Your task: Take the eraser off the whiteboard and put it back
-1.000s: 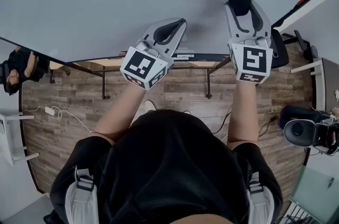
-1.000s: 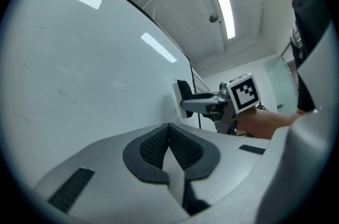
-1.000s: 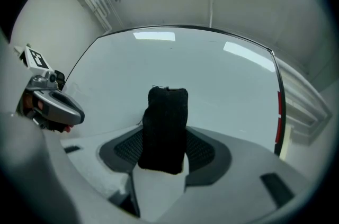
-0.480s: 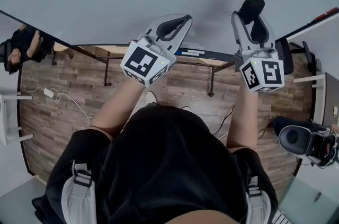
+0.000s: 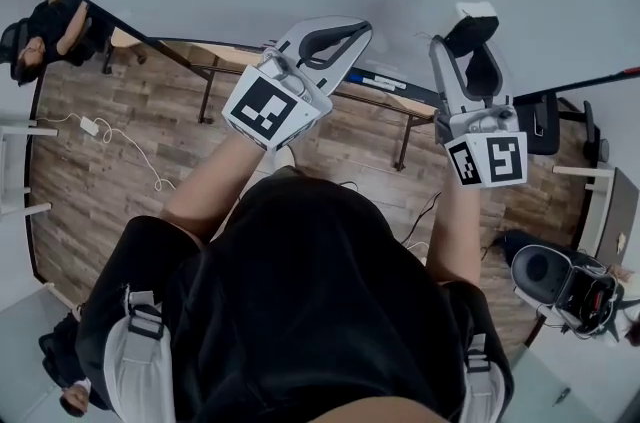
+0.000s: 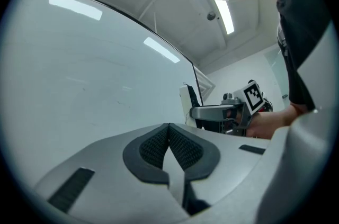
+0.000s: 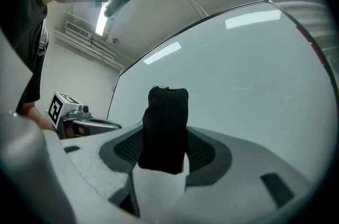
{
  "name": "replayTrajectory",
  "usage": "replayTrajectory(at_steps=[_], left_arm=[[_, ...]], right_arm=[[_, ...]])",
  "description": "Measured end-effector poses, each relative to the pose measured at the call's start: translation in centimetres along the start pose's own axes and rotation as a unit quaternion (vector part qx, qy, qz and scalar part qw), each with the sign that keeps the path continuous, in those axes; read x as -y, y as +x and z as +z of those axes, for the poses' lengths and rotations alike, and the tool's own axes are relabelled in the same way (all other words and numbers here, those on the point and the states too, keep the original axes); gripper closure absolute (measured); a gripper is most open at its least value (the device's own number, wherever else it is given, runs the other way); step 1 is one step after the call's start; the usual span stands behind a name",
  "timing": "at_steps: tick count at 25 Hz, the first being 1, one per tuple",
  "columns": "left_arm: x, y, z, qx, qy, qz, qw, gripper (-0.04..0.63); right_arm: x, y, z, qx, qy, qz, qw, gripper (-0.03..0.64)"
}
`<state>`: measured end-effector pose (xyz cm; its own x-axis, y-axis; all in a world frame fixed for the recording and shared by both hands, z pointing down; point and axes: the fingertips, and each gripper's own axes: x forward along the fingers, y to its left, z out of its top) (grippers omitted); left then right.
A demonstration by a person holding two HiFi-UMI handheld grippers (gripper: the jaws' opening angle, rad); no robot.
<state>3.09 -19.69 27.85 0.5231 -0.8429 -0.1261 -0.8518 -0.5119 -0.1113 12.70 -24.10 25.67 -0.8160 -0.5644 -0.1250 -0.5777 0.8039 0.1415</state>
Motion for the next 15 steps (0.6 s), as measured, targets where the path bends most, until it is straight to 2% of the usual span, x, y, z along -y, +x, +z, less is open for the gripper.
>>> replayTrajectory(at_steps=[6, 15], left_arm=[[-1.4, -2.1, -2.4, -0.017, -0.016, 0.023, 0.9995, 0.601], [-0.2, -6.7, -5.0, -0.025, -0.021, 0.029, 0.9990, 0.601]], right_arm=[[-3.8, 1.5, -2.8, 0.000, 0.026, 0.048, 0.999, 0.390], [-10.4, 1.8, -6.1, 0.001, 0.042, 0.099, 0.994, 0.390]])
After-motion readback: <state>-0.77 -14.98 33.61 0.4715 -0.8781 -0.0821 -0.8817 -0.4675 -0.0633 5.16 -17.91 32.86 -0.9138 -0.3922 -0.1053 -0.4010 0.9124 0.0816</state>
